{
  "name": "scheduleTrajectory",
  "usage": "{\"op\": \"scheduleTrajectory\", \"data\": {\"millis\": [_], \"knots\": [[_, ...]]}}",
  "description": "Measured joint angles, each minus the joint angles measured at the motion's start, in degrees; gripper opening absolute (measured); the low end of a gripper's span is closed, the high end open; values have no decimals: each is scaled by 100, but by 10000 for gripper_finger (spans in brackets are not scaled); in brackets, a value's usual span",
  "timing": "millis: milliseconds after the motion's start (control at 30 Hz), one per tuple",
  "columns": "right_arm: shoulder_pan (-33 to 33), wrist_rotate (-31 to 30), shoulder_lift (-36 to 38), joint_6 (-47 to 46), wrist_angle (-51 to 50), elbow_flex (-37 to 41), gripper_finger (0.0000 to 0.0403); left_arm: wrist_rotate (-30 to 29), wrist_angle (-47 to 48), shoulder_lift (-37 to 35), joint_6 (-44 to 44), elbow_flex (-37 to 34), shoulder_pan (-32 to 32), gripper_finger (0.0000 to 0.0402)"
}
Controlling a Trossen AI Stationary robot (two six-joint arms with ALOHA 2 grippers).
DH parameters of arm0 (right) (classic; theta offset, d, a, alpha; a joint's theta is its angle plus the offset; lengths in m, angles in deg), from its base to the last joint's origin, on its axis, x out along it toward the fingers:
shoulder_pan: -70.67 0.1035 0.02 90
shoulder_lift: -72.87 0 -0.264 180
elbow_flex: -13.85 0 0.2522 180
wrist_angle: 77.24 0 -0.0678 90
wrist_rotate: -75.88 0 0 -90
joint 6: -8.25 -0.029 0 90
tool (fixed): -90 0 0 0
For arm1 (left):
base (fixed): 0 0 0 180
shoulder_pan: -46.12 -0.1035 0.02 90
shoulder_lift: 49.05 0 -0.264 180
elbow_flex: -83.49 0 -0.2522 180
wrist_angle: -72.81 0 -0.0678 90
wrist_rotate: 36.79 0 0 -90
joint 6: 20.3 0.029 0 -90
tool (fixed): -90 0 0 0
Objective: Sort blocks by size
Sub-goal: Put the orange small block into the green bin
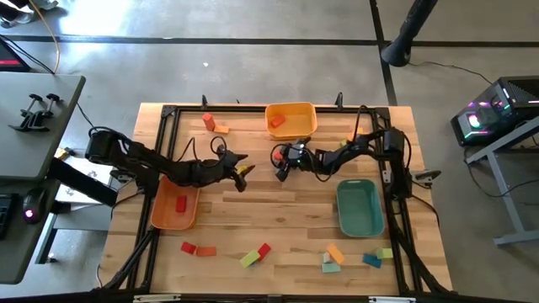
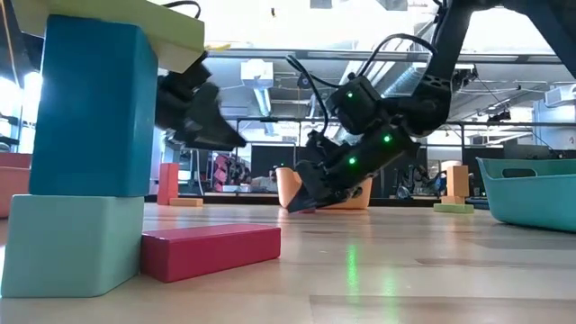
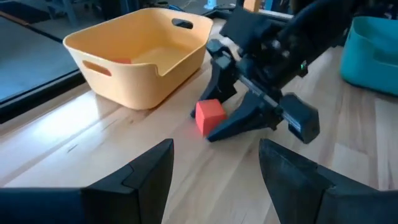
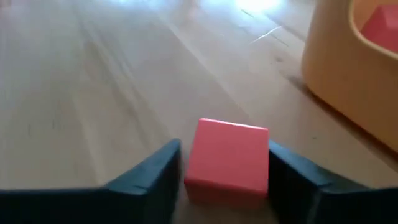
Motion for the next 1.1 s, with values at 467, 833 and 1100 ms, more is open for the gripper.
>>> {"op": "scheduleTrajectory", "data": {"millis": [467, 833, 1100], "knots": [[872, -100, 3277, 693, -3231, 390, 130, 94, -342, 150, 216, 42, 79, 220], [2754, 363, 6294, -4295, -8824, 396, 130, 87, -432, 150, 687, 41, 95, 220], [3676, 821, 5920, -6167, -9043, 977, 130, 85, -630, 148, 1016, 41, 86, 220]]}}
